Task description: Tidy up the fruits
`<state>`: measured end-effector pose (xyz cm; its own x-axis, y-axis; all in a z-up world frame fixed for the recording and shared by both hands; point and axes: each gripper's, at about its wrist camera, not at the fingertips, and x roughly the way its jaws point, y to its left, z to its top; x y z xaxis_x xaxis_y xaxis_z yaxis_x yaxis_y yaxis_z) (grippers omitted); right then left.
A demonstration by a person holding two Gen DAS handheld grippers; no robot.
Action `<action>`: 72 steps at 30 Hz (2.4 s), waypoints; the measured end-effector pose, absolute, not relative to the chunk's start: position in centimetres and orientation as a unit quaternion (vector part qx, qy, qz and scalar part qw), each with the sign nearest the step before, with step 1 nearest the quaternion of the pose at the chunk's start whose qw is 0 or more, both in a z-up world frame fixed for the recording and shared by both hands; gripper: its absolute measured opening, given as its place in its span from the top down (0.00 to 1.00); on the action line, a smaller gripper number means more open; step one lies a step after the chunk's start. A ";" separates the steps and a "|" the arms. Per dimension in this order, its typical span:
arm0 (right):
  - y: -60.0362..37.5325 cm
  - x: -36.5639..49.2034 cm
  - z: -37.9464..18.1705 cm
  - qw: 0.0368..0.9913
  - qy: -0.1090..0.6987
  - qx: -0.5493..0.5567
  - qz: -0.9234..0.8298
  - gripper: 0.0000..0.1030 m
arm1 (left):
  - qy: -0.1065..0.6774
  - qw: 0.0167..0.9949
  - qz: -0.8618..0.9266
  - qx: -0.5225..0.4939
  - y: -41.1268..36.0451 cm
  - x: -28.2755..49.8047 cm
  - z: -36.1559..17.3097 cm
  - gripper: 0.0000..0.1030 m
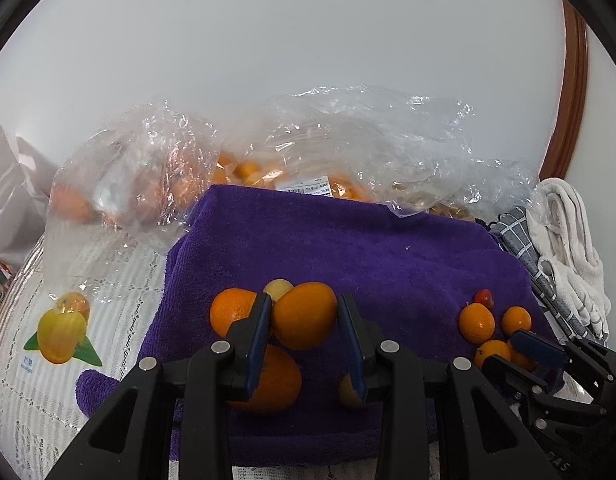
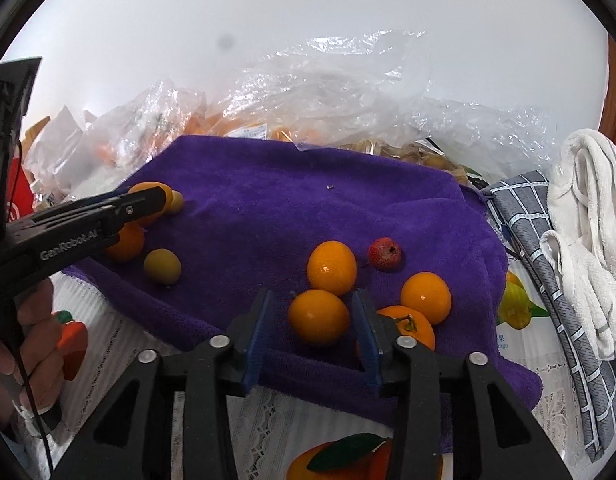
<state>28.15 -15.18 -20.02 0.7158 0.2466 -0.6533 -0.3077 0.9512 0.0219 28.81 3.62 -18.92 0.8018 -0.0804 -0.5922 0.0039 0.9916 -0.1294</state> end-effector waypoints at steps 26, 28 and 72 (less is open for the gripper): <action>-18.7 26.7 -17.5 0.951 0.295 0.002 0.093 0.47 | 0.304 0.950 -0.031 -0.070 3.7 28.5 -18.7 0.54; -18.8 26.6 -17.4 0.952 0.291 0.005 0.092 0.47 | 0.300 0.951 -0.028 -0.071 3.7 28.4 -18.6 0.52; -27.2 3.4 -6.8 0.952 0.303 0.040 0.032 0.06 | 0.284 0.959 0.009 -0.016 -0.3 2.9 -4.3 0.09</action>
